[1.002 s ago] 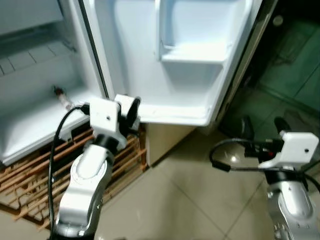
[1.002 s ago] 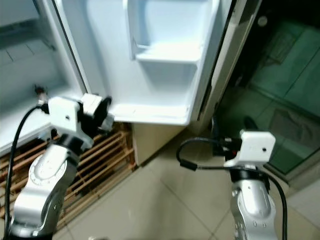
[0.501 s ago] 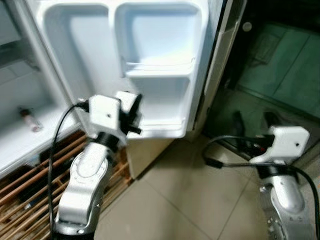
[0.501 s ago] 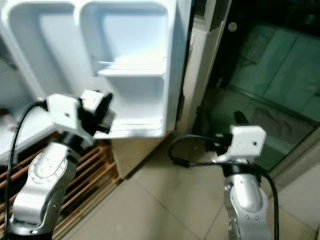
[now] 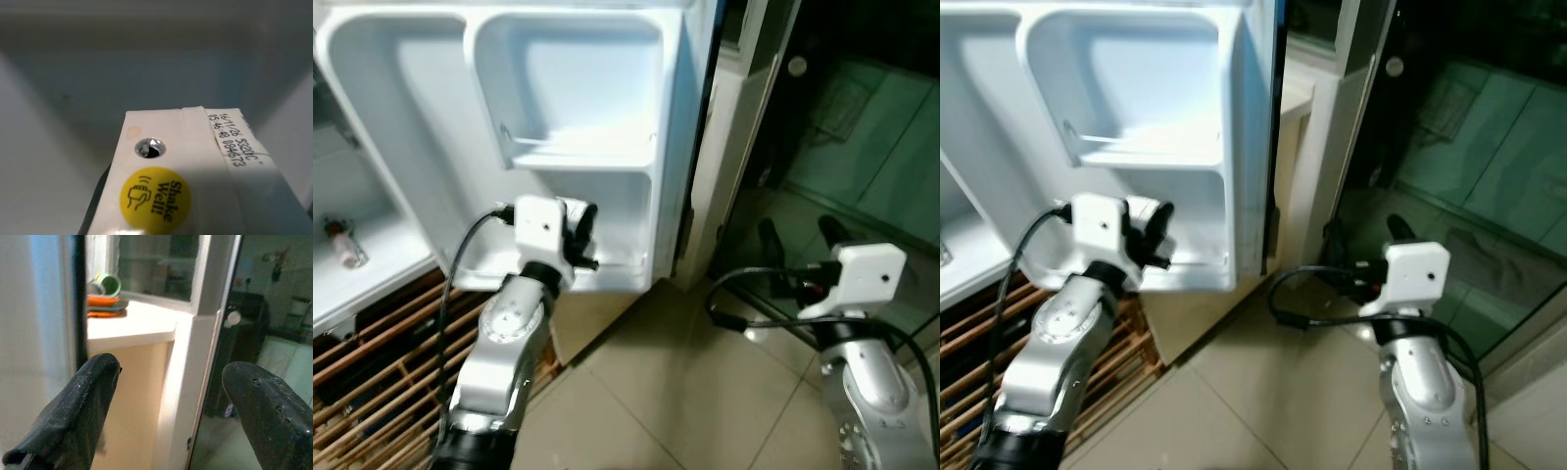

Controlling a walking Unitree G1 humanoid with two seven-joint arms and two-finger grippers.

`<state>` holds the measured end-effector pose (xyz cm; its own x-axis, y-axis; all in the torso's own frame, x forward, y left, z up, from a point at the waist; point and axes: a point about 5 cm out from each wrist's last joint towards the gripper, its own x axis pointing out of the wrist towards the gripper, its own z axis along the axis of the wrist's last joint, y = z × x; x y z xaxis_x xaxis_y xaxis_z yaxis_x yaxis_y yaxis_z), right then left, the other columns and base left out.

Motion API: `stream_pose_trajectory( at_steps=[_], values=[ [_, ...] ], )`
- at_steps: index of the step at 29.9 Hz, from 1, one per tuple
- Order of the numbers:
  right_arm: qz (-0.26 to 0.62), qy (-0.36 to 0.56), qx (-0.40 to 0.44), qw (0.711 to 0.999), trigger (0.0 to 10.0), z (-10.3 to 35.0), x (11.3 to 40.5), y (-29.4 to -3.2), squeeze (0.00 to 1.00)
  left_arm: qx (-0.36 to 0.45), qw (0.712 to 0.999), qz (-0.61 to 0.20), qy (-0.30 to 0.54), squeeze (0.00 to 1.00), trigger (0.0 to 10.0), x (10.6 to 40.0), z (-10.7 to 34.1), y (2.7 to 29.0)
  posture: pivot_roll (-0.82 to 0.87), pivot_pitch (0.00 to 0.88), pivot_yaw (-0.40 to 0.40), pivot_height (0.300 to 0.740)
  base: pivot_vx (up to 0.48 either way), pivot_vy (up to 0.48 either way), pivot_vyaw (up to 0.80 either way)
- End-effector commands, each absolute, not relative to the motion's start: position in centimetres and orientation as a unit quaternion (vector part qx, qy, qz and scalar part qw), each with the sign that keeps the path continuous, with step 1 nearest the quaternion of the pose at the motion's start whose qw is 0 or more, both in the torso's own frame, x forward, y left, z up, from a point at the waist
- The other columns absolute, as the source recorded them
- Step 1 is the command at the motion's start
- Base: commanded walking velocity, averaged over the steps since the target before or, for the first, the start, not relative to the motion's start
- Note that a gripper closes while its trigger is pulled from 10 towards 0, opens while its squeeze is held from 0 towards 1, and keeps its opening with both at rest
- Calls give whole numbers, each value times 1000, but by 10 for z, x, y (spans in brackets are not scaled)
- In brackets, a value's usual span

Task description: Restocking fridge

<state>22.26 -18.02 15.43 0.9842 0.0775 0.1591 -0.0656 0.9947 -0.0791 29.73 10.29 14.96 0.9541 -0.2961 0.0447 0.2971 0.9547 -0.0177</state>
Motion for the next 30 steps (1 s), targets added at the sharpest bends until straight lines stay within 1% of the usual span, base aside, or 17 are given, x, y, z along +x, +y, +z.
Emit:
stream_pose_trajectory(
  at_steps=[1, 4, 6, 7, 9, 11, 13, 16, 17, 22, 26, 28, 29, 30],
  values=[
    [61, -90, -28, 994, 10000, 161, 221, -173, 0, -13, 988, -152, -27, 0, 10000, 307, 148, 96, -208, 34, 11, 740, 0, 0, 0],
    [91, -83, -21, 992, 10000, 162, 217, -164, 0, -17, 985, -164, -44, 0, 10000, 318, 146, 82, -233, 79, 22, 740, 0, 0, 0],
    [104, -78, -17, 991, 10000, 162, 215, -160, 0, -18, 985, -163, -49, 0, 10000, 322, 147, 80, -251, 106, 30, 740, 0, 0, 0],
    [104, -78, -17, 991, 10000, 162, 215, -160, 0, -18, 985, -163, -49, 0, 10000, 322, 147, 80, -251, 106, 30, 740, 0, 0, 0],
    [130, -68, -8, 989, 10000, 163, 208, -156, 0, -21, 984, -167, -54, 0, 10000, 325, 149, 76, -262, 150, 32, 740, 0, 0, 0],
    [137, -65, -7, 988, 10000, 163, 207, -156, 0, -20, 984, -170, -56, 0, 10000, 327, 150, 73, -262, 150, 32, 740, 0, 0, 0],
    [158, -56, -3, 986, 10000, 165, 199, -155, 0, -18, 982, -175, -65, 0, 10000, 331, 148, 69, -276, 194, 26, 740, 0, 0, 0],
    [186, -45, 3, 982, 10000, 167, 186, -150, 0, -12, 981, -179, -75, 0, 10000, 333, 147, 66, -284, 218, 21, 740, 0, 0, 0],
    [192, -42, 4, 981, 10000, 168, 183, -149, 0, -13, 981, -177, -80, 0, 10000, 333, 148, 66, -293, 238, 18, 740, 0, 0, 0],
    [226, -32, -8, 973, 10000, 169, 172, -140, 0, -6, 981, -163, -101, 0, 10000, 338, 155, 68, -300, 261, 15, 740, 0, 0, 0],
    [238, -35, -12, 971, 10000, 170, 173, -137, 0, 2, 981, -150, -124, 0, 10000, 337, 164, 67, -294, 264, 17, 740, 0, 0, 0],
    [242, -36, -16, 969, 10000, 171, 174, -136, 0, 9, 984, -126, -128, 0, 10000, 338, 165, 70, -293, 263, 17, 740, 0, 0, 0],
    [243, -36, -17, 969, 10000, 171, 175, -136, 0, 5, 987, -101, -121, 0, 10000, 339, 164, 73, -293, 263, 17, 740, 0, 0, 0],
    [243, -36, -17, 969, 10000, 171, 175, -136, 0, 5, 987, -101, -121, 0, 10000, 339, 164, 73, -293, 263, 17, 740, 0, 0, 0]
  ],
)
